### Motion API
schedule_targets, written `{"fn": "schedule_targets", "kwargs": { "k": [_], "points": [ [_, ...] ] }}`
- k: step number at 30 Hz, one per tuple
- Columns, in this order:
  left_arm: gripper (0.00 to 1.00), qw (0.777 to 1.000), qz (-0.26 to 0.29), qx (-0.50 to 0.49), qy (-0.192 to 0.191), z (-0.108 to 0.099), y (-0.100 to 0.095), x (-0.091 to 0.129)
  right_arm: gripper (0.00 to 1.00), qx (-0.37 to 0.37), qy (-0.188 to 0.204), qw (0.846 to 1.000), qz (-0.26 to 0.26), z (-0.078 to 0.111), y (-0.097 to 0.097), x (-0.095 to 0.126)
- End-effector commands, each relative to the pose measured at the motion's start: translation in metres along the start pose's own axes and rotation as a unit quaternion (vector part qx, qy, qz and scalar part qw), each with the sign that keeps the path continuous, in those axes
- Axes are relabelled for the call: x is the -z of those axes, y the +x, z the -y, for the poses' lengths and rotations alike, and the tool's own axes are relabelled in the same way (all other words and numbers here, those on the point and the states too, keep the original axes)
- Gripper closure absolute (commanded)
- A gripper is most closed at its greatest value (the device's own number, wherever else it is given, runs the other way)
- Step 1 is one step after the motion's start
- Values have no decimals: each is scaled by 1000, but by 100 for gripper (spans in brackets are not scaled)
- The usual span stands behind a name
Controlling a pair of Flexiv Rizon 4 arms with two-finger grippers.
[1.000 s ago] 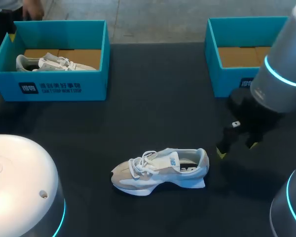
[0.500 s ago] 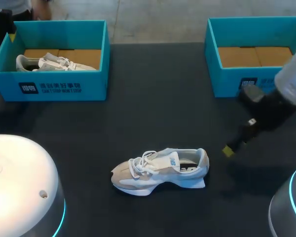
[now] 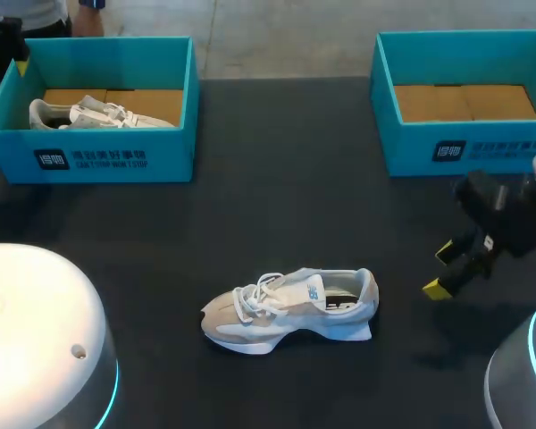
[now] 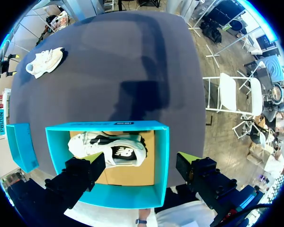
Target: Take the shoe out of the shoebox, open the shoe tongue, remove and reinsert the insole, then place the shoe into the shoebox
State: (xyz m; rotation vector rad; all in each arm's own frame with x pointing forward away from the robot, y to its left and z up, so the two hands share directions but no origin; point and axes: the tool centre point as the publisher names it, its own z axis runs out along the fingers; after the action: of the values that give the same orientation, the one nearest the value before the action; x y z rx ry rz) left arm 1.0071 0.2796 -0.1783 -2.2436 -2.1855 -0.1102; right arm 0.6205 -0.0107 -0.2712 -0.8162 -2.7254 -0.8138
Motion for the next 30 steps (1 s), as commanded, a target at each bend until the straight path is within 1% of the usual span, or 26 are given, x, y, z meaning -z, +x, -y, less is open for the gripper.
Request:
{"fn": "schedule_targets", "kwargs": {
  "k": [1, 6, 7, 8, 10, 12, 15, 18, 20, 22, 24, 25, 28, 30],
  "points": [
    [0, 1000, -1, 0, -1, 1, 0, 0, 0, 1, -44, 999, 6, 6, 5, 0],
    [0, 1000, -1, 0, -1, 1, 0, 0, 0, 1, -44, 999, 6, 6, 5, 0],
    [0, 1000, -1, 0, -1, 1, 0, 0, 0, 22, -70, 997, -5, 5, 3, -1],
    [0, 1000, -1, 0, -1, 1, 0, 0, 0, 40, -83, 996, -9, 6, 0, -3],
    [0, 1000, -1, 0, -1, 1, 0, 0, 0, 68, -126, 989, -28, 11, -8, -4],
    [0, 1000, -1, 0, -1, 1, 0, 0, 0, 89, -151, 984, -34, 17, -17, -3],
    [0, 1000, -1, 0, -1, 1, 0, 0, 0, 140, -196, 969, -49, 23, -23, 0],
    [0, 1000, -1, 0, -1, 1, 0, 0, 0, 172, -215, 960, -59, 32, -29, -2],
    [0, 1000, -1, 0, -1, 1, 0, 0, 0, 174, -222, 957, -61, 36, -34, -6],
    [0, 1000, -1, 0, -1, 1, 0, 0, 0, 184, -236, 952, -62, 41, -39, -10],
    [0, 1000, -1, 0, -1, 1, 0, 0, 0, 189, -241, 950, -56, 44, -42, -13],
    [0, 1000, -1, 0, -1, 1, 0, 0, 0, 195, -250, 947, -56, 46, -44, -14],
    [0, 1000, -1, 0, -1, 1, 0, 0, 0, 195, -269, 942, -45, 52, -51, -17],
    [0, 1000, -1, 0, -1, 1, 0, 0, 0, 184, -275, 943, -41, 55, -54, -19]
  ]
}}
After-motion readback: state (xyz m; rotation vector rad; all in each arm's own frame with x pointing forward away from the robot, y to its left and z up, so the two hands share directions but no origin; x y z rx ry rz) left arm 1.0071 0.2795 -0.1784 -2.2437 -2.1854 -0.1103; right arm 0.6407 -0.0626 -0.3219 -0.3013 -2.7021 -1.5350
